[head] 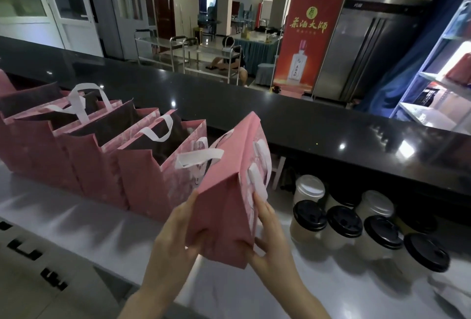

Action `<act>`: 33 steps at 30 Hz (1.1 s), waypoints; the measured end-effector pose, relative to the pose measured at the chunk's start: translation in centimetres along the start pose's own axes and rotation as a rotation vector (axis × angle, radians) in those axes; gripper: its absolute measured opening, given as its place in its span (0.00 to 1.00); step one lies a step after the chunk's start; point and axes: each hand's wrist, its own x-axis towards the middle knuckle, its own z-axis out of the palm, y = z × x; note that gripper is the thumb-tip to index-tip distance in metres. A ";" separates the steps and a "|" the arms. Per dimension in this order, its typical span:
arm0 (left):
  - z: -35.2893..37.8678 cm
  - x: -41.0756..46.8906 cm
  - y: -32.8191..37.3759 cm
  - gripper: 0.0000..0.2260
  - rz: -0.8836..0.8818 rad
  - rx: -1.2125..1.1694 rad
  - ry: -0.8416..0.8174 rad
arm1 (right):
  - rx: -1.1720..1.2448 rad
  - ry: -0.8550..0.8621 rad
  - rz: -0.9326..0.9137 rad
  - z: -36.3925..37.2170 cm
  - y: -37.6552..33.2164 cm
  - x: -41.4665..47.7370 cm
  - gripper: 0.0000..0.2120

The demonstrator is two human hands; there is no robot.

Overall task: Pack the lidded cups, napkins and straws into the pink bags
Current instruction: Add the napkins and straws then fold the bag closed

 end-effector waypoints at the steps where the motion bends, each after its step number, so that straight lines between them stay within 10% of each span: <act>1: -0.1 1.3 1.1 0.50 0.024 -0.009 0.023 | 0.013 0.015 -0.032 -0.9 -0.8 0.8 0.42; 14: 9.4 13.9 12.3 0.40 0.304 -0.138 0.061 | -0.009 0.141 -0.244 -18.4 -5.0 7.9 0.44; 33: 40.6 18.0 20.3 0.39 0.330 -0.181 -0.313 | -0.360 0.375 0.082 -42.8 10.8 7.6 0.48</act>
